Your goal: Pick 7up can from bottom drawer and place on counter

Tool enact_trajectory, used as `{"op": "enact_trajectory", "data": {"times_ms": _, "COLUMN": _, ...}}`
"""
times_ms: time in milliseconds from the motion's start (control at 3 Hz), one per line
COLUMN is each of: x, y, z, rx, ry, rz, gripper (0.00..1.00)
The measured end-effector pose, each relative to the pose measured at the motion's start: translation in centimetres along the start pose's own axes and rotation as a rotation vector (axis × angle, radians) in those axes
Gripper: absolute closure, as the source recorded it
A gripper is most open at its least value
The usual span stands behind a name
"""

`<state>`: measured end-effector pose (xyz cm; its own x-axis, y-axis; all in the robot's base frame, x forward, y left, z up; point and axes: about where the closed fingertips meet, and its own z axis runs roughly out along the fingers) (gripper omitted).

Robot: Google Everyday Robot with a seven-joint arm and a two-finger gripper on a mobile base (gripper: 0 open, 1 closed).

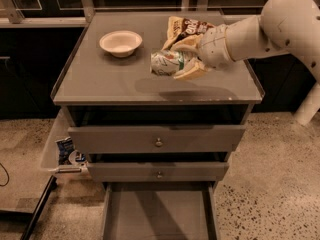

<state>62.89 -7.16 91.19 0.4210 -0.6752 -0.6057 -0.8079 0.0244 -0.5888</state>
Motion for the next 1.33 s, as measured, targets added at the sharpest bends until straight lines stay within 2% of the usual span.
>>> {"op": "enact_trajectory", "data": {"times_ms": 333, "x": 0.6, "y": -0.7, "z": 1.2, "rx": 0.063, "ry": -0.057, "rz": 0.025, "gripper": 1.00}}
{"op": "enact_trajectory", "data": {"times_ms": 667, "x": 2.1, "y": -2.4, "z": 2.1, "rx": 0.140, "ry": -0.051, "rz": 0.084, "gripper": 1.00}}
{"op": "enact_trajectory", "data": {"times_ms": 1333, "x": 5.1, "y": -4.8, "z": 3.1, "rx": 0.192, "ry": -0.029, "rz": 0.228, "gripper": 1.00}}
